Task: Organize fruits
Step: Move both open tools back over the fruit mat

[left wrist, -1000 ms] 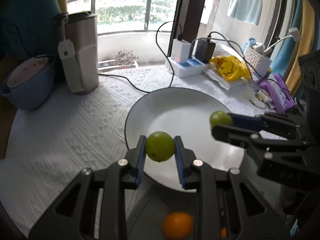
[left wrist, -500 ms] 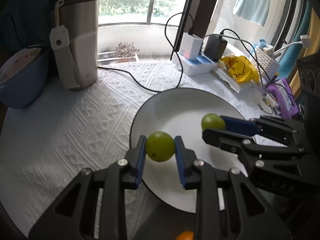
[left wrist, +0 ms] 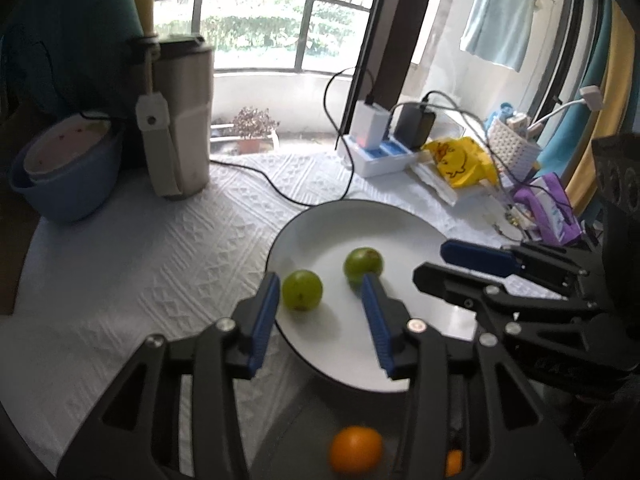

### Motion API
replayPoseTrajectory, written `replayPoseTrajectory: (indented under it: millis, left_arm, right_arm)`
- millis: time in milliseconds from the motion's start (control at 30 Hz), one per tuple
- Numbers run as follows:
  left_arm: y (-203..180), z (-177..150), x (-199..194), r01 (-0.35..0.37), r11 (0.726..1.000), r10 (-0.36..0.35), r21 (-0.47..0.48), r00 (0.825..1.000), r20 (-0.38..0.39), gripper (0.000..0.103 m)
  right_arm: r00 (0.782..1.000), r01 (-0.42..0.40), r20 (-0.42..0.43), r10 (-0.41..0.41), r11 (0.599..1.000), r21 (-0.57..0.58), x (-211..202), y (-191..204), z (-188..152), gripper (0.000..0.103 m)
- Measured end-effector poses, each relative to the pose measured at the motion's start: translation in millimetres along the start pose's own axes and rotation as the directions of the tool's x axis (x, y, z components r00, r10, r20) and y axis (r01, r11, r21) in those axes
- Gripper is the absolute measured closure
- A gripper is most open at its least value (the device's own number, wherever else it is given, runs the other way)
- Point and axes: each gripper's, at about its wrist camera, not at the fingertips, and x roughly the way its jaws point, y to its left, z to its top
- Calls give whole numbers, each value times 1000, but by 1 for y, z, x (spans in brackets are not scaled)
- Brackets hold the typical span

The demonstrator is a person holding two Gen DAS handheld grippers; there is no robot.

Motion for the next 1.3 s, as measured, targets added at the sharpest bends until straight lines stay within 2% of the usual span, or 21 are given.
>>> replayPoseTrajectory:
  millis: [267,333,400,467,1000,1300]
  left_arm:
    - [-9,-16,-41,14,1000,-15,3,998,61,56]
    - [-12,-22,-52,19,1000,-19,2,997,71,52]
    - [-14,-28,-61,23,1000,-23,-1,996,83,39]
    - [-18,-34,-72,26,1000,-26,1,995,96,37]
    - [-44,-82,-127,30,999,-31,14,990,141,36]
    - [-53,-119,-140,35,999,-36,13,992,120,36]
  right_arm:
    - [999,28,33,-27,999,-21,-37,15,-18,64]
    - [998,33,44,-32,999,-22,-47,18,-24,64]
    - [998,39,54,-38,999,-21,-56,21,-30,64]
    - [997,43,63,-42,999,-18,-65,23,-36,64]
    - [992,63,110,-59,997,-34,-115,48,-82,64]
    - [994,66,85,-64,998,-19,-128,50,-118,64]
